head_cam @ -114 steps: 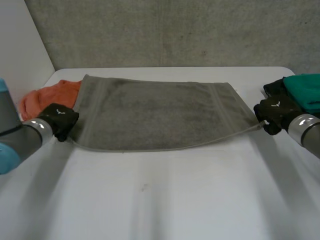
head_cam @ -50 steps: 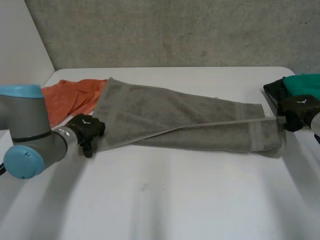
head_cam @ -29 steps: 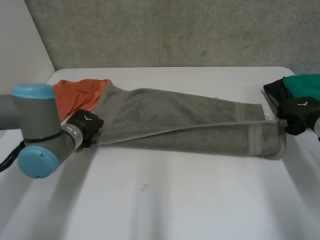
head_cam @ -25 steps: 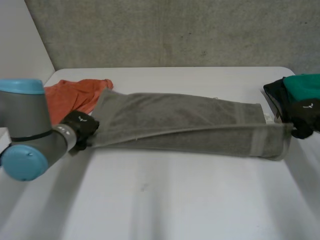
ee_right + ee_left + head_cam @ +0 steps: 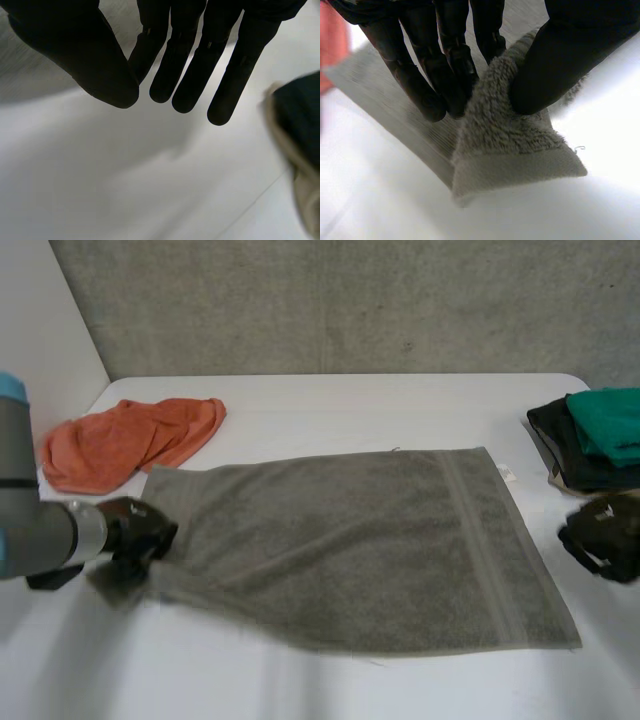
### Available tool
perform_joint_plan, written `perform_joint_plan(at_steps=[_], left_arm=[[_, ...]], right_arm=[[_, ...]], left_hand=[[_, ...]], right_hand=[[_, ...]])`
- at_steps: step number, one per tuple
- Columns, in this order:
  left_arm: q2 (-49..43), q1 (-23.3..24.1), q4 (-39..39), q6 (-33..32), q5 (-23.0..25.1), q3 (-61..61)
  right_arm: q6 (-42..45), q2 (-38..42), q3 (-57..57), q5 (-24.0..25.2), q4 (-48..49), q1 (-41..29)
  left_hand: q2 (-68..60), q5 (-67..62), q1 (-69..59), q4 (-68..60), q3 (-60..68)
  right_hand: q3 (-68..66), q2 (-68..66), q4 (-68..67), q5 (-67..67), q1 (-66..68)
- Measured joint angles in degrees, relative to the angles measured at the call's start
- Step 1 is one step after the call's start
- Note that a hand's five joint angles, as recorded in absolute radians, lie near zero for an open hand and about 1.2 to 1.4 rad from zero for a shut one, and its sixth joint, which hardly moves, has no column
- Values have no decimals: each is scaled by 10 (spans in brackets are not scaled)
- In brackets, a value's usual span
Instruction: Fold the laundry.
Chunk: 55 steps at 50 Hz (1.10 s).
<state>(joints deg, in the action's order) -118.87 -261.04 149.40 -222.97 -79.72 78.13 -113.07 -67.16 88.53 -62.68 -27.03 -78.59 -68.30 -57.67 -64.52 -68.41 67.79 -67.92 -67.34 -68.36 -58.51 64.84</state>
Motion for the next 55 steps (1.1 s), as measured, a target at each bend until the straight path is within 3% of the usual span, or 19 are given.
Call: perform_joint_plan(at_steps=[7, 11, 27, 38, 55], left_arm=[[-40, 15, -2, 60, -15, -85], [-65, 17, 1, 81, -20, -121], [-174, 21, -53, 153, -51, -255], [-173, 16, -58, 156, -48, -250], [-184, 13, -48, 157, -64, -259]], right_arm=[[-144, -8, -26, 18, 53, -45], [-186, -28, -14, 23, 58, -54], [-216, -77, 107, 21, 86, -88], [-229, -53, 159, -5, 157, -108], [-237, -107, 188, 11, 120, -130]], left_hand=[[0, 0, 0, 0, 0], [0, 0, 0, 0, 0], [0, 0, 0, 0, 0], [0, 0, 0, 0, 0], [0, 0, 0, 0, 0]], right_hand=[[278, 276, 284, 293, -249], [348, 339, 351, 365, -313], [358, 351, 361, 378, -320], [347, 345, 352, 350, -318], [337, 336, 342, 339, -318]])
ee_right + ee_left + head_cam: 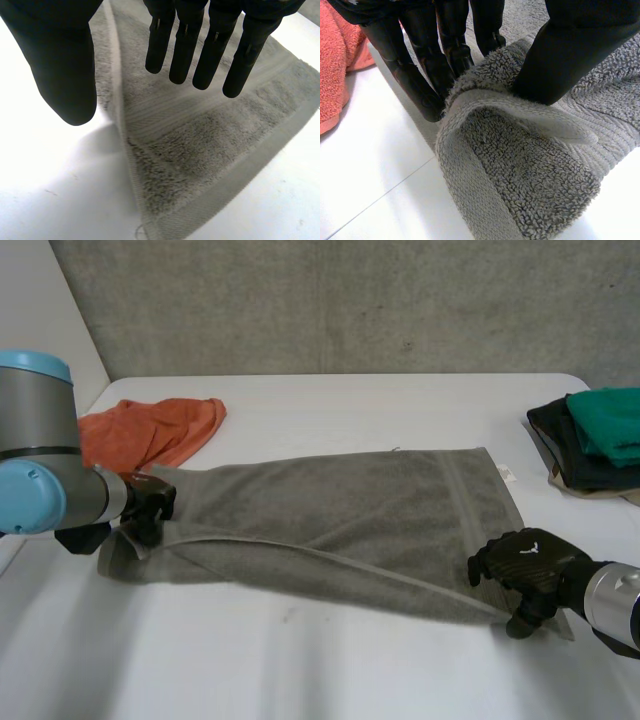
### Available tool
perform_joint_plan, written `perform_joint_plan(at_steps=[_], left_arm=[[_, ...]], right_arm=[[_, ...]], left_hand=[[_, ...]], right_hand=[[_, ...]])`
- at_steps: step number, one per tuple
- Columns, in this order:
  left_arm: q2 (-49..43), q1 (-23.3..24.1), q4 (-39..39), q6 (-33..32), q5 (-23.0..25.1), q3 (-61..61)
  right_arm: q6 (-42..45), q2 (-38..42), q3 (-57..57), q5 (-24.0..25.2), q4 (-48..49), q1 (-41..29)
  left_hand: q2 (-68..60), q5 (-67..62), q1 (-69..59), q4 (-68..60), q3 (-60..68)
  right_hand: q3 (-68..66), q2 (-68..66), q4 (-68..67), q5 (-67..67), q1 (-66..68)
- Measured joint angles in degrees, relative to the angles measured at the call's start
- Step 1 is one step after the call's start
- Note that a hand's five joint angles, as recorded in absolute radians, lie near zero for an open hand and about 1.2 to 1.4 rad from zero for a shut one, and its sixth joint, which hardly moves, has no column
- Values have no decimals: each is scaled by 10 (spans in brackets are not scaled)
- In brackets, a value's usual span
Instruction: Fold the laundry.
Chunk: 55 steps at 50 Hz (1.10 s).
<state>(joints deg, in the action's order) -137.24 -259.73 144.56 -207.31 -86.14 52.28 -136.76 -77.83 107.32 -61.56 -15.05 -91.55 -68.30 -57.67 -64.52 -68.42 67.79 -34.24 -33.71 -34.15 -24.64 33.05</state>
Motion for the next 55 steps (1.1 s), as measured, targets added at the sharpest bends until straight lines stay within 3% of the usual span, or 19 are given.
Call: perform_joint_plan(at_steps=[18, 24, 34, 39, 43, 48, 51, 55], left_arm=[[-14, -8, -2, 3, -8, -9], [-8, -7, -8, 6, -3, -4], [15, 3, 3, 7, 26, -47], [53, 9, 100, 47, 58, -133], [109, 6, 257, 136, 75, -167], [169, -2, 462, 263, 70, -147], [183, -4, 526, 310, 67, -126], [180, -5, 536, 330, 70, -100]], right_arm=[[0, 8, -3, -15, 5, -20], [6, 52, -12, -52, 47, -25], [-22, 66, -138, -82, 172, -54], [-59, 74, -266, -104, 329, -83], [-109, 83, -353, -139, 509, -94], [-170, 95, -411, -172, 654, -98], [-187, 107, -435, -179, 661, -102], [-195, 126, -461, -179, 611, -108]], left_hand=[[0, 0, 0, 0, 0], [0, 0, 0, 0, 0], [0, 0, 0, 0, 0], [-2, 0, 0, -1, 1], [-2, 0, 0, -2, 1], [-2, 0, 0, -2, 2], [-2, 0, 0, -2, 2], [-2, 0, 0, -2, 2]], right_hand=[[-10, -9, -10, -9, 13], [-315, -326, -319, -311, 319], [-335, -338, -341, -323, 319], [-336, -338, -341, -323, 319], [-337, -338, -341, -323, 319], [-337, -338, -342, -325, 319], [-337, -338, -342, -328, 319], [-337, -337, -342, -328, 319]])
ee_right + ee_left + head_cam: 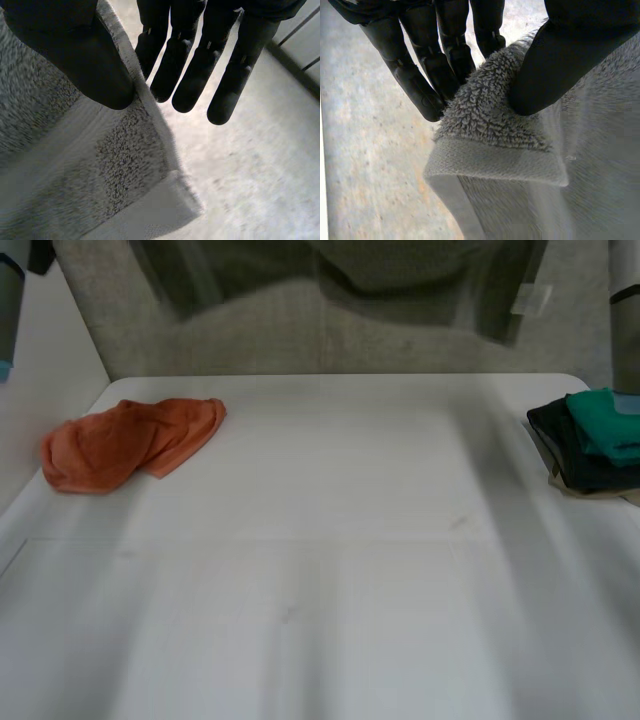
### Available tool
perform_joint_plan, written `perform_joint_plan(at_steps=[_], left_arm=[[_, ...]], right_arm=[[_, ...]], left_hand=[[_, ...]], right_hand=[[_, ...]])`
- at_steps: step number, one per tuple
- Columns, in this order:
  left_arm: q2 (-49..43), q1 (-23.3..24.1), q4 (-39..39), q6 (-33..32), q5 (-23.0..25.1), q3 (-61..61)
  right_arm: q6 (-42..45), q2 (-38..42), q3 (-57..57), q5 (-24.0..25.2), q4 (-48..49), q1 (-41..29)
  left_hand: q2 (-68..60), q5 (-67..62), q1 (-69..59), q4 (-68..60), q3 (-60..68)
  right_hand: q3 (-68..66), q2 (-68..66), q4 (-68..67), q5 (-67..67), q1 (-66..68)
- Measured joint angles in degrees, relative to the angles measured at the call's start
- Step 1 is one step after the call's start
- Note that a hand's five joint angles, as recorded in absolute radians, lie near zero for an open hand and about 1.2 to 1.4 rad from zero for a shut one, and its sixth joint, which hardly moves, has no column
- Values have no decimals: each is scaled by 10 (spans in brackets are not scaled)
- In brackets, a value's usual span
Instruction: Fold the laundry.
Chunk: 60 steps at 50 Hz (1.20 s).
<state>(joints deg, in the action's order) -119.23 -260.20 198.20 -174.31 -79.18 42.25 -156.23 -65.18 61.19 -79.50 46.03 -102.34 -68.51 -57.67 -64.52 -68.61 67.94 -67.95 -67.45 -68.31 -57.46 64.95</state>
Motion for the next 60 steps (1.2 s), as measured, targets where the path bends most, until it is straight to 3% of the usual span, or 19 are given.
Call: perform_joint_plan(at_steps=[9, 23, 32, 36, 40, 47, 54, 60], left_arm=[[-48, -7, -72, -49, 3, 60], [-60, 5, -177, -221, 19, 246], [29, -12, -328, -340, 20, 390], [86, -25, -447, -422, 20, 462], [108, -33, -520, -489, 25, 493], [98, -27, -550, -517, 27, 462], [39, -6, -513, -415, 2, 331], [-25, 3, -490, -349, -46, 232]], right_arm=[[10, 48, -3, 13, -121, 1], [70, 102, 121, 47, -290, 30], [190, 28, 215, 46, -502, 63], [320, -34, 271, 31, -669, 92], [404, -64, 299, 30, -737, 106], [411, -56, 287, 32, -706, 96], [323, 11, 210, 33, -587, 62], [262, 83, 130, 23, -465, 39]], left_hand=[[0, 0, 0, 0, 0], [0, 0, 0, 0, 0], [0, 0, 0, 0, 0], [0, 0, 0, 0, 0], [0, 0, 0, 0, 0], [0, 0, 0, 0, 0], [0, 0, 0, 0, 0], [0, 0, 0, 0, 0]], right_hand=[[0, 0, 0, 0, 0], [0, 0, -2, 0, 0], [0, 0, -2, 0, 0], [0, 0, -2, 0, 0], [0, 0, -2, 0, 0], [0, 0, -2, 0, 0], [0, 0, -2, -5, 0], [0, 0, -2, -5, 0]])
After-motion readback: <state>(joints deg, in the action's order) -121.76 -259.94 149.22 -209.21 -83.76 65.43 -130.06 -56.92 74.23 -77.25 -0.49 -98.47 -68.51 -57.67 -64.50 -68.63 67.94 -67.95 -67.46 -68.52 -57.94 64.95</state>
